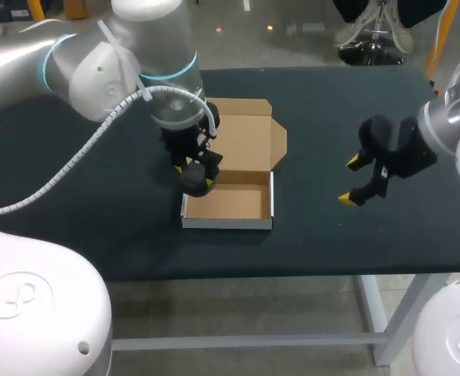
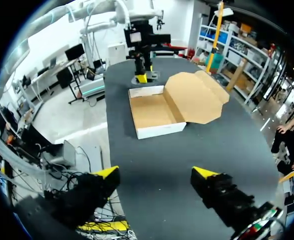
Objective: Assemble the packaging by folding the flat box into shape, placing the metal phone stand inside, and closing the box properly
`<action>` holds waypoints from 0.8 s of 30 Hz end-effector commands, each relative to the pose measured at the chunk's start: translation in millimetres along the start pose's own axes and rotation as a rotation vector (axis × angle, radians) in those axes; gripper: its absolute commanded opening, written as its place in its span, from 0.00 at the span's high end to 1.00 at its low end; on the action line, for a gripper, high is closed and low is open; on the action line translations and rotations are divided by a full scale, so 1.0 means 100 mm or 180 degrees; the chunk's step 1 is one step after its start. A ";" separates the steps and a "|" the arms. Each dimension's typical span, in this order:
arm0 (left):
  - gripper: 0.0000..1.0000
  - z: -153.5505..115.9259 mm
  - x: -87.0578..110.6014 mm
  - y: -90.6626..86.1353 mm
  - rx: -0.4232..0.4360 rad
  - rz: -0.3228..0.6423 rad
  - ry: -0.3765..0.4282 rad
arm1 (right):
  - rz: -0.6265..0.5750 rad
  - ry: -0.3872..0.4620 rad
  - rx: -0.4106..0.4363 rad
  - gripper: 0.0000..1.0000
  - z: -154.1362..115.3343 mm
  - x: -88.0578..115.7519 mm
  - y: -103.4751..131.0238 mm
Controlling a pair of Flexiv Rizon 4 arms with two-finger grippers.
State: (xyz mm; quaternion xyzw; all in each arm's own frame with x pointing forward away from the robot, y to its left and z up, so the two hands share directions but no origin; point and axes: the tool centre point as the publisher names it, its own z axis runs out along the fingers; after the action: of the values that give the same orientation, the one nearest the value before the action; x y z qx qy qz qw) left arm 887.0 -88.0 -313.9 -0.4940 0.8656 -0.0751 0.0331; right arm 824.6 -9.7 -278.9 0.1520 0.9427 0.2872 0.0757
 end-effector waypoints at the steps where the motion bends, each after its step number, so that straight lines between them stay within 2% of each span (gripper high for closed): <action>1: 1.00 0.14 0.08 -0.14 -0.0087 -0.0007 0.0009 | -0.0004 0.0022 -0.0013 0.00 -0.03 -0.01 -0.01; 24: 1.00 0.59 0.27 -0.34 -0.0111 -0.0006 0.0077 | -0.0004 0.0022 -0.0013 0.00 -0.03 -0.01 -0.01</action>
State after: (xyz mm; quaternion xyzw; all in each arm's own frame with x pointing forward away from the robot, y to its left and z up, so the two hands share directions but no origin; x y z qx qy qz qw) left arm 908.8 -128.0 -360.9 -0.4934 0.8669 -0.0702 0.0110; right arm 824.5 -9.8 -278.8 0.1519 0.9426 0.2876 0.0755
